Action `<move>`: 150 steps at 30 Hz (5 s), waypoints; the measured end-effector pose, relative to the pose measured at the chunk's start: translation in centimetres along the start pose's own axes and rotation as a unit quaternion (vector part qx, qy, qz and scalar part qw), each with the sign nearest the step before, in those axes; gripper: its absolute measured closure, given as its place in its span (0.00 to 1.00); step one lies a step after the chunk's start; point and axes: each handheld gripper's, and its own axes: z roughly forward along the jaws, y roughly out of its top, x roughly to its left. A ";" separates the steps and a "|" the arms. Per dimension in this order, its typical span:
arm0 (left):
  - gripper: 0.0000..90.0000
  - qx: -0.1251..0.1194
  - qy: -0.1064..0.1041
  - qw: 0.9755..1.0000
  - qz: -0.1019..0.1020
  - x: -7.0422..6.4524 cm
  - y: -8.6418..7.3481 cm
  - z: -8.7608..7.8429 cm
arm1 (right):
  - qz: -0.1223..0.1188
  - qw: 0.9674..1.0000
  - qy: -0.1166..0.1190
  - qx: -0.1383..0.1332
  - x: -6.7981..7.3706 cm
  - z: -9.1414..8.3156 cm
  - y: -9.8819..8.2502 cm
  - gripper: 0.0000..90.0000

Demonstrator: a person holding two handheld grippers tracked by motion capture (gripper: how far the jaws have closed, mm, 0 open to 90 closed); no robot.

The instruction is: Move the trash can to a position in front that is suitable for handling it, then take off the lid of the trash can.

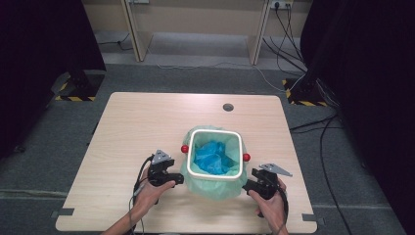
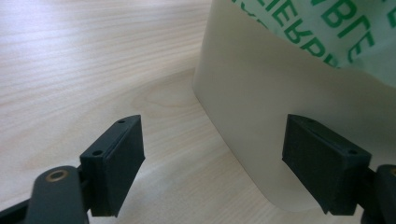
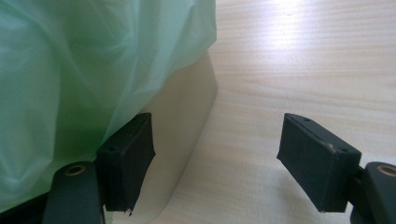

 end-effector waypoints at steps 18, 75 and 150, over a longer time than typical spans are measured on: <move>0.25 0.000 0.014 1.000 -0.024 2.6 1.7 0.9 | 0.000 1.000 -0.002 0.008 0.2 3.1 2.4 0.30; 0.26 -0.020 0.056 0.995 -0.084 7.1 5.7 3.1 | 0.018 0.999 -0.021 0.028 -0.3 10.6 8.5 0.29; 0.16 -0.072 -0.018 0.997 0.034 2.4 4.8 -4.0 | -0.035 0.999 -0.029 -0.025 2.5 3.9 17.9 0.49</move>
